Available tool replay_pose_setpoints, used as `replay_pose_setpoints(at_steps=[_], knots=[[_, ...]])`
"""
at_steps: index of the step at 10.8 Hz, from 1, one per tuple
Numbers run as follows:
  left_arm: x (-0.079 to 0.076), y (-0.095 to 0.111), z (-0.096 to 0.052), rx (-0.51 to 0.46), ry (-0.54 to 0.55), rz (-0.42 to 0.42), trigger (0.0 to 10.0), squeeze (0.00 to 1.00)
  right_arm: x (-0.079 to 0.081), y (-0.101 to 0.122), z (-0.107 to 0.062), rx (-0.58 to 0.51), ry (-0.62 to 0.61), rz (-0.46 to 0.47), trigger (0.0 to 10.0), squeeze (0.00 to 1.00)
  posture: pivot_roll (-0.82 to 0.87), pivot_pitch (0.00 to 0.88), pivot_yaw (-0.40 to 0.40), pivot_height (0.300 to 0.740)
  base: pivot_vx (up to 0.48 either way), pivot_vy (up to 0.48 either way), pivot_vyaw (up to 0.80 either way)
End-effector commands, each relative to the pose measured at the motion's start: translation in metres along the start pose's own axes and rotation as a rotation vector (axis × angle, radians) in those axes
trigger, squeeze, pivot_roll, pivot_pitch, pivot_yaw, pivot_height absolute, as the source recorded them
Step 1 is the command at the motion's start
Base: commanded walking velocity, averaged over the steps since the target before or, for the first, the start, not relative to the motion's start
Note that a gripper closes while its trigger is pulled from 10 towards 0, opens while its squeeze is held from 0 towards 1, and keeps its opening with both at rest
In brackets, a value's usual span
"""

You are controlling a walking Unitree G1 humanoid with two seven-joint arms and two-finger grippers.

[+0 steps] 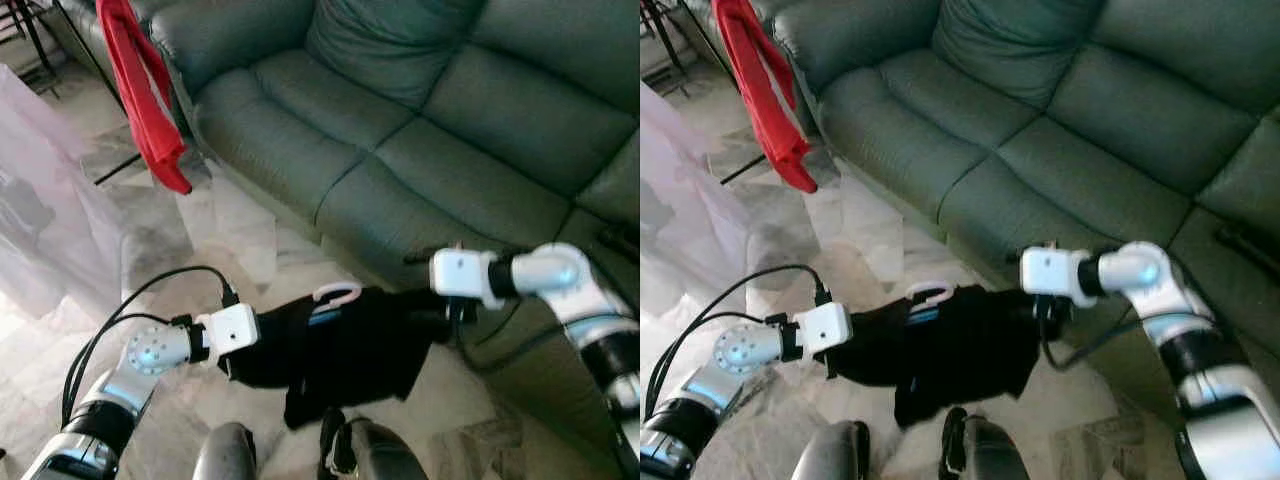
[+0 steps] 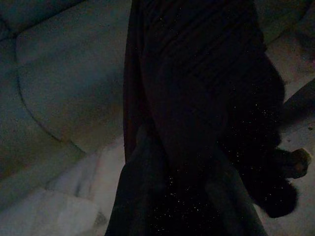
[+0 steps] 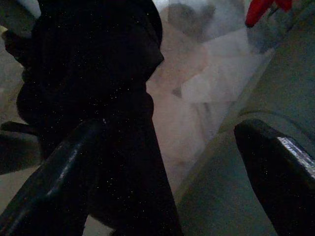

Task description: Hang hanger

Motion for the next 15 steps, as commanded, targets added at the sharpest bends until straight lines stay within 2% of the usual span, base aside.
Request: replay_pose_setpoints(at_steps=[1,2,3,4,6,8,9,11,15], knots=[[-0.001,0.01,0.005,-0.059,-0.012,-0.021,0.0,0.0,0.006,-0.017,-0.007,0.061,0.049,0.059,10.0,0.0,-0.02,0.132,-0.056,0.74,0.0,0.0,0.0],[-0.004,0.012,0.005,-0.058,-0.047,-0.01,0.0,0.0,0.004,-0.028,-0.012,0.13,0.053,0.055,10.0,0.0,-0.01,0.136,-0.059,0.74,0.0,0.0,0.0],[-0.005,0.013,0.006,-0.063,-0.054,-0.01,0.0,0.0,-0.001,-0.029,-0.012,0.123,0.047,0.091,10.0,0.0,-0.01,0.138,-0.062,0.74,0.0,0.0,0.0],[-0.007,0.017,0.009,-0.077,-0.061,-0.01,0.0,0.0,0.001,-0.03,-0.007,0.125,0.059,0.1,0.0,0.0,-0.01,0.141,-0.064,0.74,0.0,0.0,0.0],[-0.014,0.022,0.012,-0.085,-0.114,-0.008,0.0,0.0,0.001,-0.028,0.0,0.124,0.112,0.05,0.0,0.0,0.0,0.15,-0.069,0.74,0.0,0.0,0.0],[-0.017,0.02,0.013,-0.07,-0.128,-0.005,0.0,0.0,-0.012,-0.015,0.006,0.076,0.118,0.007,0.0,0.0,0.0,0.15,-0.069,0.74,0.0,0.0,0.0],[-0.017,0.021,0.013,-0.067,-0.131,-0.007,0.0,0.0,-0.017,-0.011,0.006,0.045,0.125,0.009,0.0,0.0,0.0,0.15,-0.069,0.74,0.0,0.0,0.0],[-0.015,0.023,0.015,-0.063,-0.133,-0.007,0.0,0.0,-0.015,-0.011,0.006,0.03,0.145,0.014,0.0,0.0,0.01,0.151,-0.071,0.74,0.0,0.0,0.0],[-0.017,0.021,0.018,-0.051,-0.135,-0.012,0.0,0.0,-0.008,0.005,0.01,-0.133,0.24,0.078,0.0,0.0,0.0,0.149,-0.069,0.74,0.0,0.0,0.0]])
Point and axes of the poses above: a point about 5 cm out from each wrist's last joint towards the gripper, its own z axis pointing out of the wrist towards the gripper, its own y axis along the axis of the wrist's last joint, x = y × z, the point moved 2 cm from there along z, pointing out of the wrist towards the gripper, and after that the axes turned 15 degrees about -z, right-handed, at the moved point
